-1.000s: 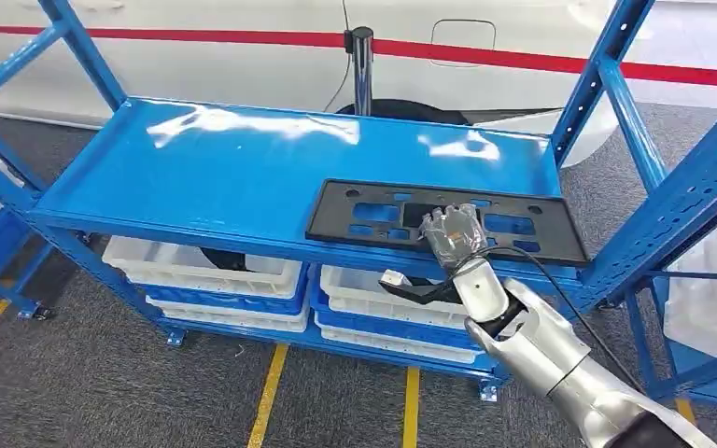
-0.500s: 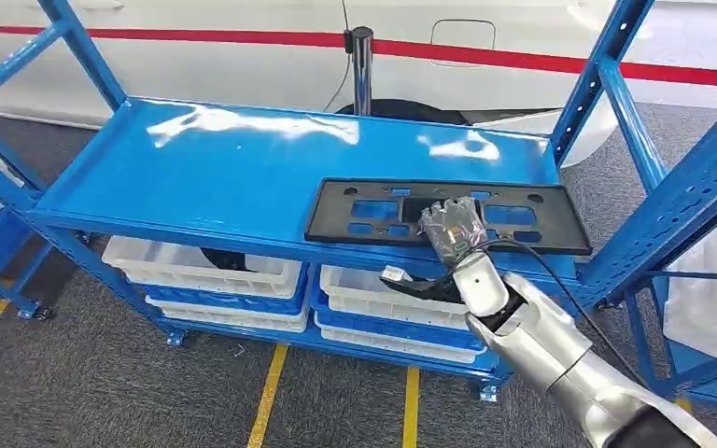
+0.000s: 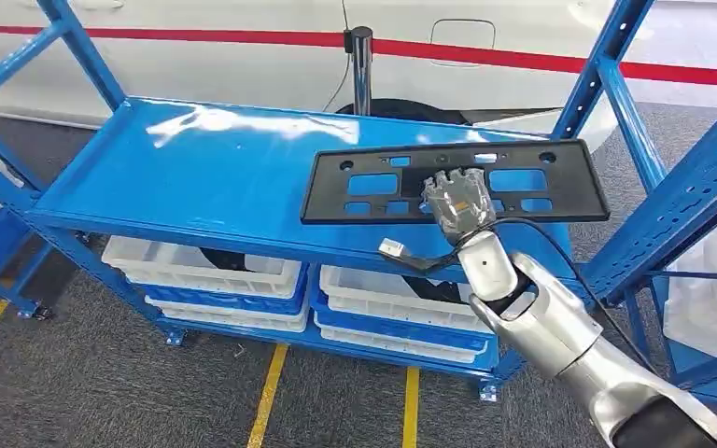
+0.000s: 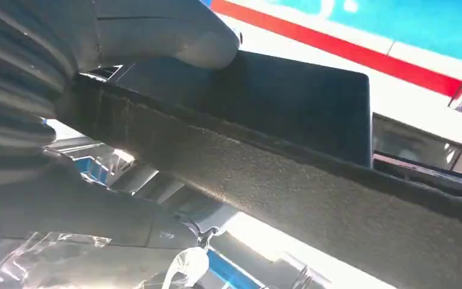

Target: Take the parts from the cabinet and place them on the table.

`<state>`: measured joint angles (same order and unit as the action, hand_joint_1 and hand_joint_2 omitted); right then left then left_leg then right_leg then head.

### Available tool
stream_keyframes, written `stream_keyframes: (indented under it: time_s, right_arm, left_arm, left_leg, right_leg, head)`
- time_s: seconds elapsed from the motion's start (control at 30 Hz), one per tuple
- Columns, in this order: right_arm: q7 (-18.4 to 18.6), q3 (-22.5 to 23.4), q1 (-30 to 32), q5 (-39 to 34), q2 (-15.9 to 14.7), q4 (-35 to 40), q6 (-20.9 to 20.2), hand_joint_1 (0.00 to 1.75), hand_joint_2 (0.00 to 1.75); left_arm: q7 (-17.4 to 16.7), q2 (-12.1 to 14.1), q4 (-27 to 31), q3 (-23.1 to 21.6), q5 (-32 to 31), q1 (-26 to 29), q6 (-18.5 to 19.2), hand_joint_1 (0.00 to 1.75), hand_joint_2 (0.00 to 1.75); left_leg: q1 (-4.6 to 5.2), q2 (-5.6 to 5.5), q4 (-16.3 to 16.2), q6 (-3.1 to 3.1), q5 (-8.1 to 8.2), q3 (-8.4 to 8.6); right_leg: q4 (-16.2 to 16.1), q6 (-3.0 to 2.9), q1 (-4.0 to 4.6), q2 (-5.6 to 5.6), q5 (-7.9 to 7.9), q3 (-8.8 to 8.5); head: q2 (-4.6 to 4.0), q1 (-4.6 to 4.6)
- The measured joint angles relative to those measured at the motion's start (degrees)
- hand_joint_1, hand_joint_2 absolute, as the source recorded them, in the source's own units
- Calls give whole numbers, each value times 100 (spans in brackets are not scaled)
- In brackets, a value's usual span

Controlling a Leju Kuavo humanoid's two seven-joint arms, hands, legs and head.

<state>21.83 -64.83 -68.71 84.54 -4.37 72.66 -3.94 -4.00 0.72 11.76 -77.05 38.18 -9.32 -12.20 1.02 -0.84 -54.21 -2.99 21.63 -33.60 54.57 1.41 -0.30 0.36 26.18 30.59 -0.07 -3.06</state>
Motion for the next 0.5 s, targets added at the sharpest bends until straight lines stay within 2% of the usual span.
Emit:
stream_keyframes:
  time_s: [0.5]
  right_arm:
    - [184,181,-67,-4,-31,417,177,175,175]
  left_arm:
    - [11,0,0,0,-79,-8,-9,0,175]
  left_leg:
    - [0,0,0,0,0,-1]
  right_leg:
    - [0,0,0,0,0,1]
  head:
    - [0,0]
